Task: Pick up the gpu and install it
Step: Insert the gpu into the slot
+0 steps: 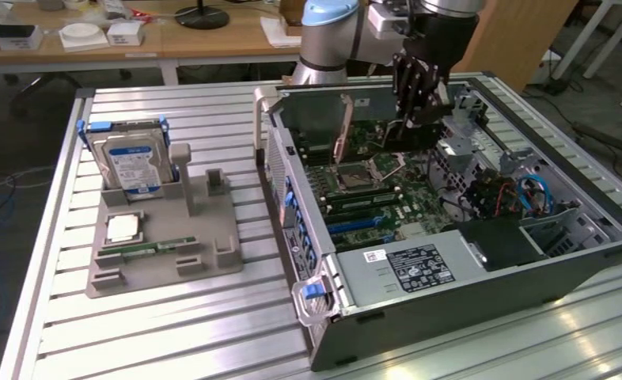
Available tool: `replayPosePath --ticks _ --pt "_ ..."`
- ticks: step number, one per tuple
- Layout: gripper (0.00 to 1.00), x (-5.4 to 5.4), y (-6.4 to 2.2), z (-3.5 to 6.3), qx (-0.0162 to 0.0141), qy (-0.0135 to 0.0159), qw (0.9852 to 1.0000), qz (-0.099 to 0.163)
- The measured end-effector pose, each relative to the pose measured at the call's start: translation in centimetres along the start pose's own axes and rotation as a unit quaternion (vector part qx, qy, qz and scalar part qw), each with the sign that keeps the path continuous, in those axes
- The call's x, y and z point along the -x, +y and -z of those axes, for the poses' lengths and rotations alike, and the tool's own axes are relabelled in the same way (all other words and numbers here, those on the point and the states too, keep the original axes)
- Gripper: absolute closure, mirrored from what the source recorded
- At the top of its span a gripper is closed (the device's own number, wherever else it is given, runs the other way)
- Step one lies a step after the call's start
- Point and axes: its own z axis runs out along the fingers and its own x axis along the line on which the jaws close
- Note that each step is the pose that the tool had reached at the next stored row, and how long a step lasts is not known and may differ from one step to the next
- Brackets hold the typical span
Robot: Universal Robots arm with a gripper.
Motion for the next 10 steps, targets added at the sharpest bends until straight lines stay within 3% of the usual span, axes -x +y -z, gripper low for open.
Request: replayPosePath --ticks 10 --pt "0.74 -0.2 0.02 -1.81 -0.0001 -0.0001 1.0000 0.000"
